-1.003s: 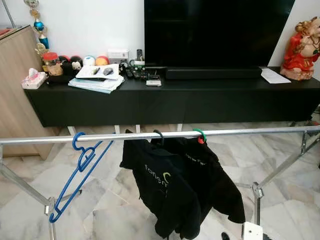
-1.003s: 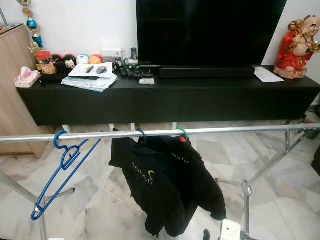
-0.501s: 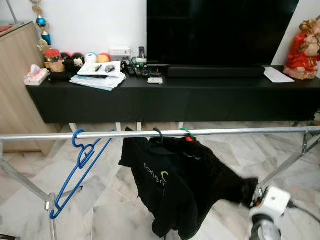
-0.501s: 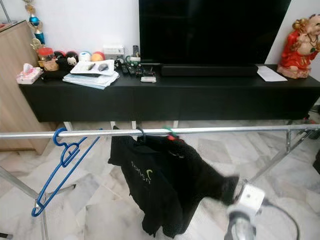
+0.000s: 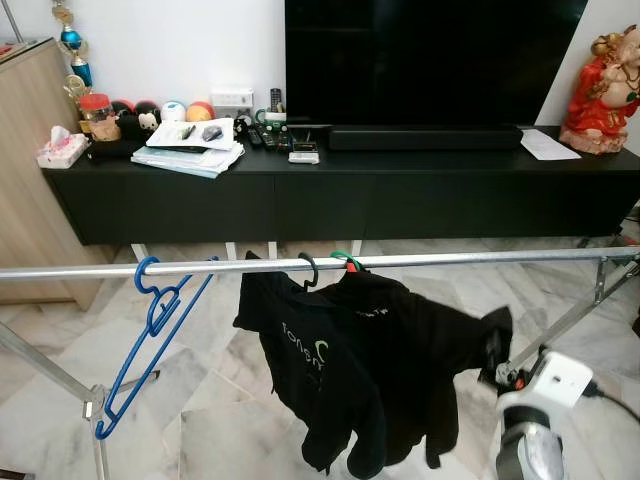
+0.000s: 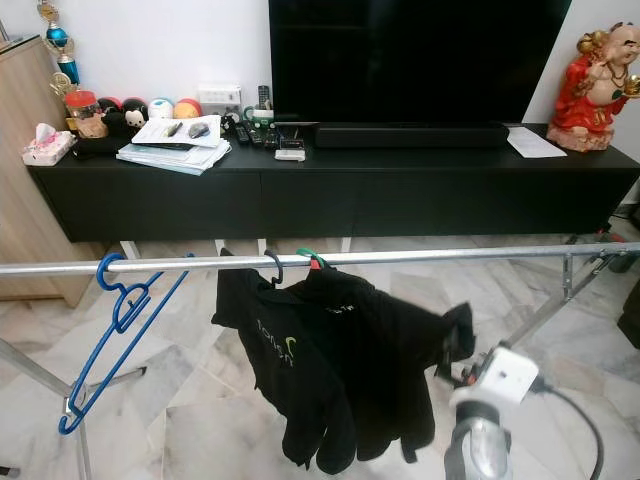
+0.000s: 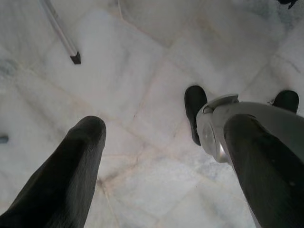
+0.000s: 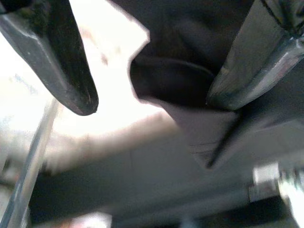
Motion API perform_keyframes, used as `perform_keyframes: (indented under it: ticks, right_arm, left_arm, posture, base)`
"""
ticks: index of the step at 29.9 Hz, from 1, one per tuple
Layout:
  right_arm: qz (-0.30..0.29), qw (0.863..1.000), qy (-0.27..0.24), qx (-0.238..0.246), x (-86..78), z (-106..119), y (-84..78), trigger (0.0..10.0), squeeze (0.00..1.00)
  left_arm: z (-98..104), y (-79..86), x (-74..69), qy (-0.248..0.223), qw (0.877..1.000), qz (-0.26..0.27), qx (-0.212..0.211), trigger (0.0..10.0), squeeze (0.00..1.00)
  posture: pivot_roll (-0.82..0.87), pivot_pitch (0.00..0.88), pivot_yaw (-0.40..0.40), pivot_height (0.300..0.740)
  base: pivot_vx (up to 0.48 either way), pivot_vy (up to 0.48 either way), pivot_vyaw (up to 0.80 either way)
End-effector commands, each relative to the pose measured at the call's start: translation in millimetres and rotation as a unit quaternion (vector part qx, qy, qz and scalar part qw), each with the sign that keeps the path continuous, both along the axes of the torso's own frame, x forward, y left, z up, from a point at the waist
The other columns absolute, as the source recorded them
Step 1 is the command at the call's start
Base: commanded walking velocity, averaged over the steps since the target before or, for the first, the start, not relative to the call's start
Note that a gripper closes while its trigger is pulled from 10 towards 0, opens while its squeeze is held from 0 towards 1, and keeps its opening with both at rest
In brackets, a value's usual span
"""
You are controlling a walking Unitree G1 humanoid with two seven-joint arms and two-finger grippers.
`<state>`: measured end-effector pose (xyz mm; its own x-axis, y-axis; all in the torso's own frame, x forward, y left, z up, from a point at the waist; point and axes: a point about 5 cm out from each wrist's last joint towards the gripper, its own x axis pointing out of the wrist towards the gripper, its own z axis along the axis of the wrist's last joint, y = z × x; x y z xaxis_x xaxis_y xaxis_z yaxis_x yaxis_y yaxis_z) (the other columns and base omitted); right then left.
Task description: Hang hanger
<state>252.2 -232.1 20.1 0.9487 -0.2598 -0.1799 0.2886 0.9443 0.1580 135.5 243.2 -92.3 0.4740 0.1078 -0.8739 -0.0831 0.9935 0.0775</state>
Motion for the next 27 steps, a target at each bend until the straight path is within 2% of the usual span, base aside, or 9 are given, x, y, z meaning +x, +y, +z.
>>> perform_keyframes:
  ticks: [1, 4, 6, 9, 17, 23, 24, 25, 27]
  right_arm:
    - [0.003, 1.0, 0.02, 0.004, -4.1, -5, -0.9, 10.0, 0.0]
    - [0.007, 0.999, 0.048, 0.018, -14.7, -16, -2.4, 10.0, 0.0]
    - [0.031, 0.995, 0.09, 0.028, -36.3, -33, -1.9, 10.0, 0.0]
    - [0.046, 0.994, 0.092, 0.032, -47.3, -34, -0.8, 10.0, 0.0]
    - [-0.062, 0.998, -0.013, 0.02, -65.8, 0, -21.6, 10.0, 0.0]
    - [-0.009, 0.995, -0.09, 0.034, -24.5, 38, -9.1, 10.0, 0.0]
    - [0.018, 0.994, -0.099, 0.042, -14.4, 43, -2.7, 10.0, 0.0]
    - [0.098, 0.989, -0.097, 0.052, 9.3, 52, 16.3, 10.0, 0.0]
    - [0.157, 0.982, -0.097, 0.038, 23.0, 60, 31.2, 10.0, 0.0]
  left_arm:
    - [-1, 1.9, -6.0, 0.008, 1.0, -0.009, 0.006, 10.0, 0.0]
    - [-3, -1.7, -7.1, 0.01, 1.0, -0.011, 0.004, 10.0, 0.0]
    - [-5, -11.3, -5.2, 0.011, 1.0, -0.017, 0.001, 10.0, 0.0]
    - [-5, -16.4, -3.2, 0.011, 1.0, -0.027, 0.001, 10.0, 0.0]
    - [-6, -20.1, -3.9, 0.013, 0.999, -0.039, 0.004, 10.0, 0.0]
    - [-4, -4.7, -9.1, 0.018, 0.999, -0.039, 0.015, 10.0, 0.0]
    - [-3, -0.2, -9.7, 0.018, 0.999, -0.039, 0.018, 10.0, 0.0]
    - [0, 12.0, -10.7, 0.016, 0.999, -0.035, 0.024, 10.0, 0.0]
    - [3, 20.7, -10.6, 0.014, 0.999, -0.032, 0.028, 10.0, 0.0]
  posture:
    - [-0.08, 0.0, -0.013, 0.74]
    - [-0.09, 0.0, -0.011, 0.74]
    - [-0.09, 0.0, -0.01, 0.74]
    - [-0.1, 0.0, -0.009, 0.74]
    - [-0.11, 0.0, -0.001, 0.74]
    - [-0.12, 0.0, 0.019, 0.74]
    - [-0.12, 0.0, 0.018, 0.74]
    - [-0.11, 0.0, 0.015, 0.74]
    - [-0.1, 0.0, 0.011, 0.74]
  base:
    - [0.0, 0.0, 0.0]
    - [0.0, 0.0, 0.0]
    - [0.0, 0.0, 0.0]
    - [0.0, 0.0, 0.0]
    - [0.0, 0.0, 0.0]
    - [0.0, 0.0, 0.0]
    - [0.0, 0.0, 0.0]
    - [0.0, 0.0, 0.0]
    - [0.0, 0.0, 0.0]
